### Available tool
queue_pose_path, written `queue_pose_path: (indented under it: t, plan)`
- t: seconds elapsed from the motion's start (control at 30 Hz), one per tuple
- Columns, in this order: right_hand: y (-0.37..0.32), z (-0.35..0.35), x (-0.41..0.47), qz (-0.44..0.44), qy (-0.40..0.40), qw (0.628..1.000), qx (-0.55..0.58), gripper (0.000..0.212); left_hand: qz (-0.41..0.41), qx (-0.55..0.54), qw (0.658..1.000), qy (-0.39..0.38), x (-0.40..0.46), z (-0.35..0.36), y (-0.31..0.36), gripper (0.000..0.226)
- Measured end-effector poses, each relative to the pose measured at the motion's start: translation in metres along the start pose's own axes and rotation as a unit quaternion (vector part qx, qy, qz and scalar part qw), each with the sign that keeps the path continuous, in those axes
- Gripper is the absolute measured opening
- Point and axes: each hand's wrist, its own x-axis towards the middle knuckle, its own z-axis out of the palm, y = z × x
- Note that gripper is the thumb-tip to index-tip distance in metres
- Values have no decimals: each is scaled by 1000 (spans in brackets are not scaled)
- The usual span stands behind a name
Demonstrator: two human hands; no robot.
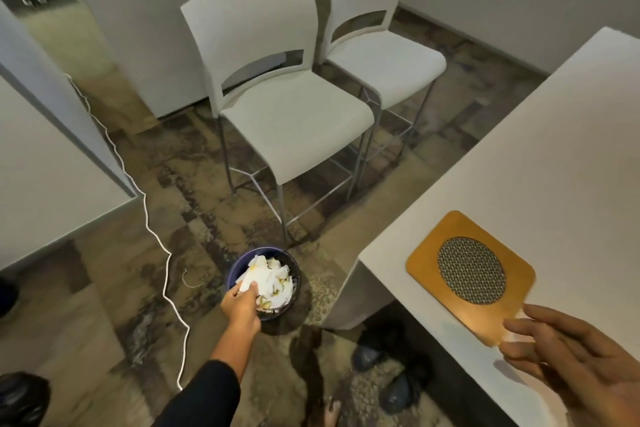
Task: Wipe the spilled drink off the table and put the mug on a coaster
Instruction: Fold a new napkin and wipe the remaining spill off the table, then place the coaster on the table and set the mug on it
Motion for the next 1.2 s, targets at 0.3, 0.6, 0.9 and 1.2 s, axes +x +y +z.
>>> queue_pose_path:
  t: [0.3,0.6,0.9,1.2]
  plan:
    - [6,-4,23,3,7,994,-105,25,-17,112,994,-1,43,10,4,46]
    - [8,15,41,-170,43,896,-408,84,159,154,968,-118,-22,24,13,36]
    - [16,5,45,-53,-89,870,-482,150,380,105,862,-320,-189,43,68,22]
    - [29,-9,50,-78,-51,882,-461,147,454,291,726,-426,-268,83,60,30]
